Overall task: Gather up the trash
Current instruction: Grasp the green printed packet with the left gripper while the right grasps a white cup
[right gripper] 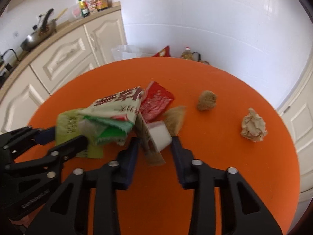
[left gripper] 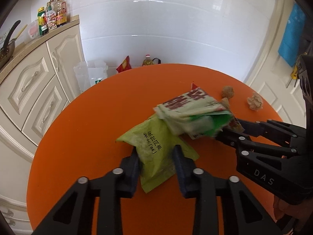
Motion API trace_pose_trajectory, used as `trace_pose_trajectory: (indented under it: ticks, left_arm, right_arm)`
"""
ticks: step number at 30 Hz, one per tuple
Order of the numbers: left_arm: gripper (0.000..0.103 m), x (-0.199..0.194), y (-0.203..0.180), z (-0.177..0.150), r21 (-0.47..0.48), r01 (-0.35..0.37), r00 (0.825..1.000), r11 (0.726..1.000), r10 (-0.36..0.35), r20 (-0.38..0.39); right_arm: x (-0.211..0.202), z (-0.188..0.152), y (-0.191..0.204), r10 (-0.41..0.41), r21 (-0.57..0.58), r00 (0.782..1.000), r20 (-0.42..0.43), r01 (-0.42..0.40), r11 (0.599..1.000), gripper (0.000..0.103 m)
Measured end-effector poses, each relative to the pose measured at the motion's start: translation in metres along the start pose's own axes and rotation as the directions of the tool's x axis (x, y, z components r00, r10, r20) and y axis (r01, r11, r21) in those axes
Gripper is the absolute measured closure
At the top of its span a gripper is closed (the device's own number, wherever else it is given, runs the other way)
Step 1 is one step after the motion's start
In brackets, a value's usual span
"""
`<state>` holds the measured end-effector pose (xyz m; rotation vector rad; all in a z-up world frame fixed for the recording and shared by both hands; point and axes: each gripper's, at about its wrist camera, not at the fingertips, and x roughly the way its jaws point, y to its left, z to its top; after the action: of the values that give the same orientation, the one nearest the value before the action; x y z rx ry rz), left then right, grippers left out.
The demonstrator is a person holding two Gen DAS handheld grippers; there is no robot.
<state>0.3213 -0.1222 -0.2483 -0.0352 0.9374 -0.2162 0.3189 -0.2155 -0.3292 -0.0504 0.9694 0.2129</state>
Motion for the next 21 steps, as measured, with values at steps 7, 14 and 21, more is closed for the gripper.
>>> trace_pose_trajectory:
  ticks: [7,14,21]
  left_arm:
    - [0.090,0.004,0.012,0.005,-0.047,0.050,0.999,0.998,-0.050,0.008]
    - [0.093,-0.019,0.024,-0.032,-0.078,0.070,0.997,0.994,-0.069,0.016]
    - [0.083,-0.012,0.013,-0.039,-0.058,0.015,1.000,0.998,-0.015,0.001]
  right_arm:
    - [-0.020,-0.013,-0.005,0.046,0.024,0.999,0.023,-0.046,0.999,0.072]
    - [-0.040,-0.031,-0.010,0.057,0.036,0.998,0.024,-0.058,0.998,0.074]
    - [-0.032,-0.038,-0.008,0.016,0.039,1.000,-0.010,-0.016,0.999,0.070]
